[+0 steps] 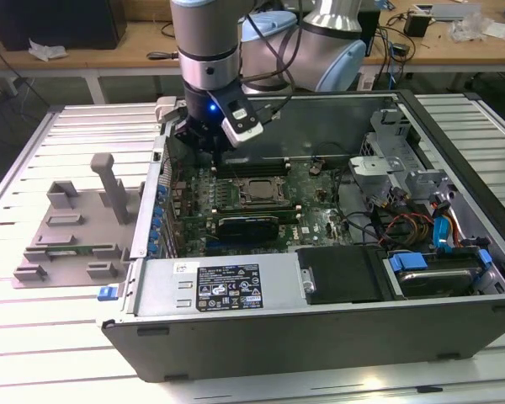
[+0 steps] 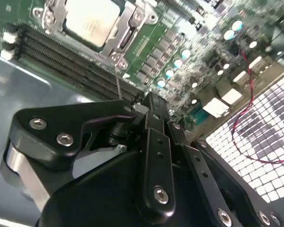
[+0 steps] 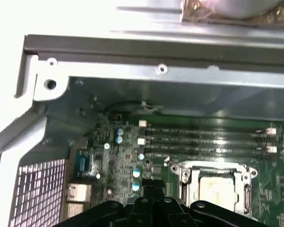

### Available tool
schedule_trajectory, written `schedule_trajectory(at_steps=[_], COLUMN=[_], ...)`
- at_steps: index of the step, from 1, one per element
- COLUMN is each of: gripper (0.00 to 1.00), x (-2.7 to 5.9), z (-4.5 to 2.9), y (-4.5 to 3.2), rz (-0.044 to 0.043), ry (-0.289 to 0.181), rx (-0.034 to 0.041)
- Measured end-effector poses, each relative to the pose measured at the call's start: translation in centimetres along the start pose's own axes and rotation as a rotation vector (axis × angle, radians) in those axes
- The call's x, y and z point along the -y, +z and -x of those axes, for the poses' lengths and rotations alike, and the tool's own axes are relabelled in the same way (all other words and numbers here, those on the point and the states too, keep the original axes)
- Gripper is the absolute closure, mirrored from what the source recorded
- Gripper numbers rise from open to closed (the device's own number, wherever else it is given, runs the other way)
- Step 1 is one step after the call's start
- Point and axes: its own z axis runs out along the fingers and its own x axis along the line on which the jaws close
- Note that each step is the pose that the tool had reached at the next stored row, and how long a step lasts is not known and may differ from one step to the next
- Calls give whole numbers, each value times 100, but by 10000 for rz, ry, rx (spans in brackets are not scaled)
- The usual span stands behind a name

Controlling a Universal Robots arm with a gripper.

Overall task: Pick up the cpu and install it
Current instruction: 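Install the first cpu locking lever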

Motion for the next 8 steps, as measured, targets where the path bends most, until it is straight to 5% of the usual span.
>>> schedule_trajectory(at_steps=[2, 6, 8], gripper=[89, 89, 89], x=[-1, -1, -2], z=[-13, -24, -25], y=[1, 1, 2], rz=[398, 777, 879], ry=[-15, -26, -28], rx=[89, 158, 172])
